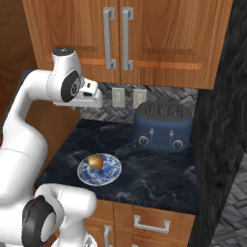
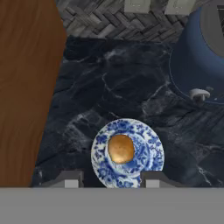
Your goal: Place the potato on the rack of the oven.
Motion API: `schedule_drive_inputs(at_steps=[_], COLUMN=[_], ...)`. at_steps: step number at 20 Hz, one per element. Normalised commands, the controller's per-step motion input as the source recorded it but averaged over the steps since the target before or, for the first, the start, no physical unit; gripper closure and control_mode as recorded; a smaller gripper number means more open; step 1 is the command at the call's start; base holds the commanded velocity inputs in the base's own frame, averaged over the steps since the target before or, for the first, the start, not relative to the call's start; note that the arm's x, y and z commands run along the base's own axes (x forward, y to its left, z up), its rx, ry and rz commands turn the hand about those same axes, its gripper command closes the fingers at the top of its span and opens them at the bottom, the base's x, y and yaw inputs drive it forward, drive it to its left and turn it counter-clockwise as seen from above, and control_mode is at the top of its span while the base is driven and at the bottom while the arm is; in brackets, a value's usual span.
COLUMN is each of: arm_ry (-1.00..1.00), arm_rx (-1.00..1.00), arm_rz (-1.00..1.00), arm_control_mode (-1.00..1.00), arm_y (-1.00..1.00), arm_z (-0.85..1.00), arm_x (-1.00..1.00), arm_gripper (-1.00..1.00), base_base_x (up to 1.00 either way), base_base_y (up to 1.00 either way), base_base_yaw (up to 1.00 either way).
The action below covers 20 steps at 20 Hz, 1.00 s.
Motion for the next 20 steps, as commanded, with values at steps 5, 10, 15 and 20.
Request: schedule_drive_inputs(at_steps=[5, 10, 15, 20], arm_ry=[0.09, 0.21, 0.03, 0.0], arm_rx=[0.0, -0.01, 0.14, 0.0], arm_rz=[-0.09, -0.07, 0.0, 0.0], arm_control_mode=[-1.0, -1.0, -1.0, -1.0], arm_y=[-0.39, -0.18, 0.09, 0.31], arm_z=[-0.65, -1.0, -0.94, -0.82], arm_x=[-0.32, -0.22, 0.0, 0.07], arm_gripper=[-1.0, -1.0, -1.0, -1.0], base_base_x=[0.0, 0.0, 0.0, 0.0], base_base_y=[0.0, 0.0, 0.0, 0.0], base_base_yaw=[0.0, 0.0, 0.0, 0.0])
